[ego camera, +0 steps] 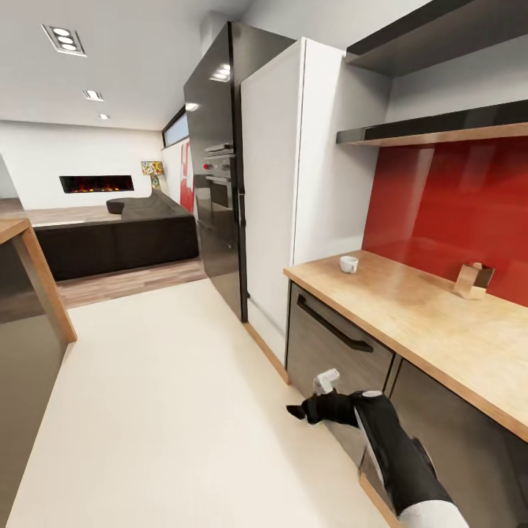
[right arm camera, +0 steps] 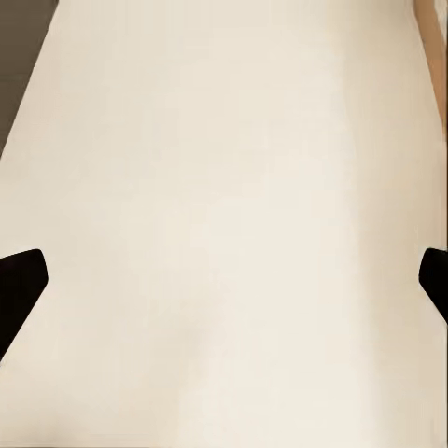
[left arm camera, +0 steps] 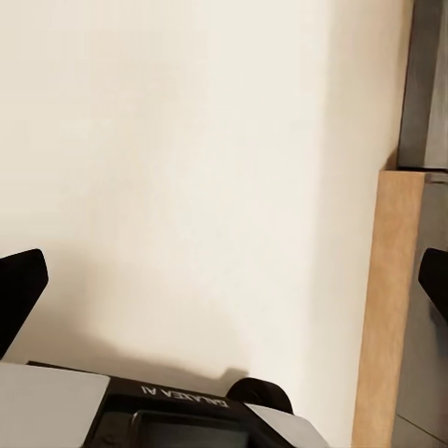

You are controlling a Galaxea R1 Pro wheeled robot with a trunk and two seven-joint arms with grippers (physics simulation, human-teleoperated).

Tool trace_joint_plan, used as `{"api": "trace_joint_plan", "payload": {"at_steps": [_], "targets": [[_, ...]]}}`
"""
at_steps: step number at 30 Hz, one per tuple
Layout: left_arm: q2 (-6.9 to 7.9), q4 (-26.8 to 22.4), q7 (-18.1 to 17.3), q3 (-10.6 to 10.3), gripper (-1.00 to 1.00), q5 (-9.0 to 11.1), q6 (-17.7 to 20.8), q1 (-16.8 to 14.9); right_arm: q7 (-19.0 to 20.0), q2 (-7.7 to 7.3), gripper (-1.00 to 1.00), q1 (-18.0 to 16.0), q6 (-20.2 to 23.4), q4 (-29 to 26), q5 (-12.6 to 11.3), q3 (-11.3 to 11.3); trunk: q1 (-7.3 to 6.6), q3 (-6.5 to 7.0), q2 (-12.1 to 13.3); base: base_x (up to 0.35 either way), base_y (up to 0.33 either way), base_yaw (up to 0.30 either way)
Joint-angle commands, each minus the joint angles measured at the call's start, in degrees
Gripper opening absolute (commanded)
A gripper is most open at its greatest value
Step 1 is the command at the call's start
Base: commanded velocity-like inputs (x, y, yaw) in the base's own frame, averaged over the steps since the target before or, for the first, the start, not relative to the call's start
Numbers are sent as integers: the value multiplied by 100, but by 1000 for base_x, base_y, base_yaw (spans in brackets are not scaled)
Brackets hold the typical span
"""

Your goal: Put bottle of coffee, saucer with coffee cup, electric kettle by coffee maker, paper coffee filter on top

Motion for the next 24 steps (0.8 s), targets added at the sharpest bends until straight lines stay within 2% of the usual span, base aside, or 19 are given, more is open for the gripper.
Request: {"api": "trace_joint_plan", "payload": {"at_steps": [1, 2, 4, 6, 8, 9, 10, 11, 12, 13, 16, 17, 24], "targets": [[-3, -3, -20, 11, 100, 38, 58, -2, 75, 41, 100, -1094, 1287, -791, 93, 224, 0, -7, -3, 0, 0, 0], [-3, -3, -20, 11, 100, 38, 58, -2, 72, 40, 100, -1496, 1535, -857, 111, 256, 0, -7, -3, 0, 0, 0], [-4, -3, -20, 11, 100, 38, 58, -2, 70, 37, 100, -1899, 1697, -862, 126, 276, 0, -7, -3, 0, 0, 0], [-4, -3, -20, 11, 100, 38, 58, -2, 66, 16, 100, -2757, 1872, -661, 145, 301, 0, -7, -3, 0, 0, 0], [-4, -3, -20, 11, 100, 38, 58, -2, 63, -102, 100, -3571, 1944, -199, 197, 313, 0, -7, -3, 0, 0, 0], [-4, -3, -20, 11, 100, 38, 58, -2, 62, -195, 100, -3959, 1962, 66, 304, 316, 0, -7, -3, 0, 0, 0], [-4, -3, -20, 11, 100, 38, 58, -2, 65, -327, 100, -4510, 1976, 511, 575, 316, 0, -7, -3, 0, 0, 0], [-4, -3, -22, 11, 100, 38, 60, -2, 66, -546, 100, -5064, 1982, 1127, 1014, 314, 0, -7, -3, 0, 0, 0], [-4, -3, -21, 11, 100, 38, 60, -2, 63, -604, 100, -5163, 1981, 1273, 1115, 314, 0, -7, -3, 0, 0, 0], [-4, -3, -21, 11, 100, 38, 59, -2, 55, -733, 100, -5320, 1979, 1553, 1300, 313, 0, -7, -3, 0, 0, 0], [-4, -3, -21, 11, 100, 38, 59, -2, 41, -930, 100, -5467, 1975, 1926, 1549, 313, 0, -7, -3, 12, 0, 0], [-4, -3, -20, 11, 100, 38, 58, -2, 34, -1066, 100, -5534, 1972, 2107, 1701, 313, 0, -7, -3, 110, 0, 0], [-4, -3, -20, 11, 100, 38, 60, -2, 38, -1482, 100, -5773, 1961, 2646, 2059, 316, 0, -7, -3, 229, 0, 0]]}}
